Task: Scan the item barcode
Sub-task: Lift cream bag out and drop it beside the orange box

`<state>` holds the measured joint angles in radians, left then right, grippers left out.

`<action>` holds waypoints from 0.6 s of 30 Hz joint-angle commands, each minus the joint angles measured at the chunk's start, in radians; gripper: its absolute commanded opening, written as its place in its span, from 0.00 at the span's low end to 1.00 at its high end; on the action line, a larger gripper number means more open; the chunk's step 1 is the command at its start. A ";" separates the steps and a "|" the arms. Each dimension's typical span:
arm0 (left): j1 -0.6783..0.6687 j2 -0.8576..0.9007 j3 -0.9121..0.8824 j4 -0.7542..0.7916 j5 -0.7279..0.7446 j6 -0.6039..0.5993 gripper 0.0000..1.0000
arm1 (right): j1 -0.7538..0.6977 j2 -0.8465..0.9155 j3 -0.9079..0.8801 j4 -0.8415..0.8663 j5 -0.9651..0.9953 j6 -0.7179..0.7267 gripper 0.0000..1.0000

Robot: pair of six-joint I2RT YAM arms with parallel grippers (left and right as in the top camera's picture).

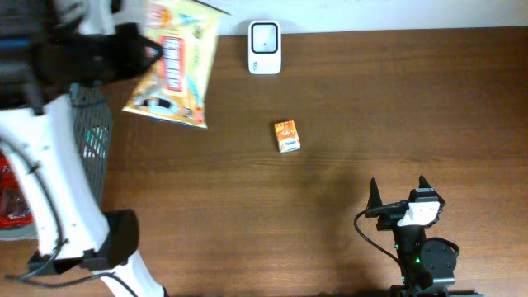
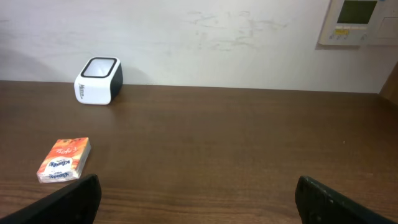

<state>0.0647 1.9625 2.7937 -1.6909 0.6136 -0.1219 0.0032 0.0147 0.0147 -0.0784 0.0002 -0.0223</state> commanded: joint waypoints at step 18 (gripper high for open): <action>-0.405 0.473 -0.380 0.179 -0.498 -0.416 0.00 | -0.003 -0.006 -0.009 -0.002 0.005 0.011 0.99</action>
<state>-0.3298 2.4245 2.4733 -1.5612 0.1184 -0.4961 0.0032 0.0147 0.0147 -0.0784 0.0002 -0.0219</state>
